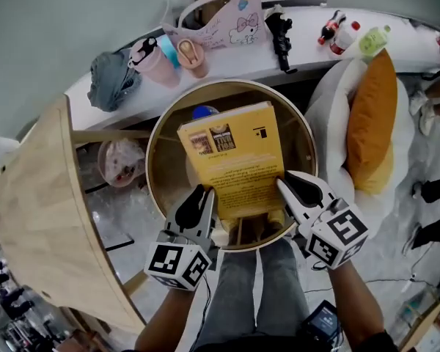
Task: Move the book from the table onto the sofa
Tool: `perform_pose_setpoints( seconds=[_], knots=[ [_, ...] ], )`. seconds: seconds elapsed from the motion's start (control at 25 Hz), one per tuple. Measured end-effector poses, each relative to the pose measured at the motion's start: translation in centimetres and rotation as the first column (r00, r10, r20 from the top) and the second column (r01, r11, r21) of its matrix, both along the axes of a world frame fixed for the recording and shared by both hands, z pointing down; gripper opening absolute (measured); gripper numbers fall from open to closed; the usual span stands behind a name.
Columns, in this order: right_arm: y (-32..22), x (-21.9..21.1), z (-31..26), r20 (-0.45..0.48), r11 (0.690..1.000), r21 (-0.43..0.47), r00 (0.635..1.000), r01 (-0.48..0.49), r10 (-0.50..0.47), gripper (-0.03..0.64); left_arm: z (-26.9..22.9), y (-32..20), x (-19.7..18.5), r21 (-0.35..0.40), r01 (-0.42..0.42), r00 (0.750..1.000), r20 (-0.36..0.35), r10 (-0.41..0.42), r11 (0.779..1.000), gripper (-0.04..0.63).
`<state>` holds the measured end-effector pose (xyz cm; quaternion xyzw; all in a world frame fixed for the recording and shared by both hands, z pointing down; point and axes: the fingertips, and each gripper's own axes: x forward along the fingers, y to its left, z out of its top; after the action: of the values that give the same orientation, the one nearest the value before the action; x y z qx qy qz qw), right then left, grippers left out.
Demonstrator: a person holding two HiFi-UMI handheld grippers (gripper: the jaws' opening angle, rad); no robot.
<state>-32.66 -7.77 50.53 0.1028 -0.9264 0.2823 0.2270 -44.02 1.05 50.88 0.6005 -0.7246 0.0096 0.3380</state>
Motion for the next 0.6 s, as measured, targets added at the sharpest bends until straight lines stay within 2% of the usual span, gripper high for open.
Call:
perform_pose_setpoints(
  seconds=[0.4,0.6],
  knots=[
    [-1.1,0.8,-11.5,0.088,0.984,0.091,0.986,-0.152,0.144,0.058,-12.5,-2.3,-0.3,0.117,-0.121,0.985,0.139,0.104,0.986,0.084],
    [-0.9,3.2,-17.0,0.115,0.961,0.137,0.968,-0.240,0.225,0.058,-17.6,-3.2,1.4,0.166,-0.217,0.967,0.175,0.187,0.962,0.084]
  ],
)
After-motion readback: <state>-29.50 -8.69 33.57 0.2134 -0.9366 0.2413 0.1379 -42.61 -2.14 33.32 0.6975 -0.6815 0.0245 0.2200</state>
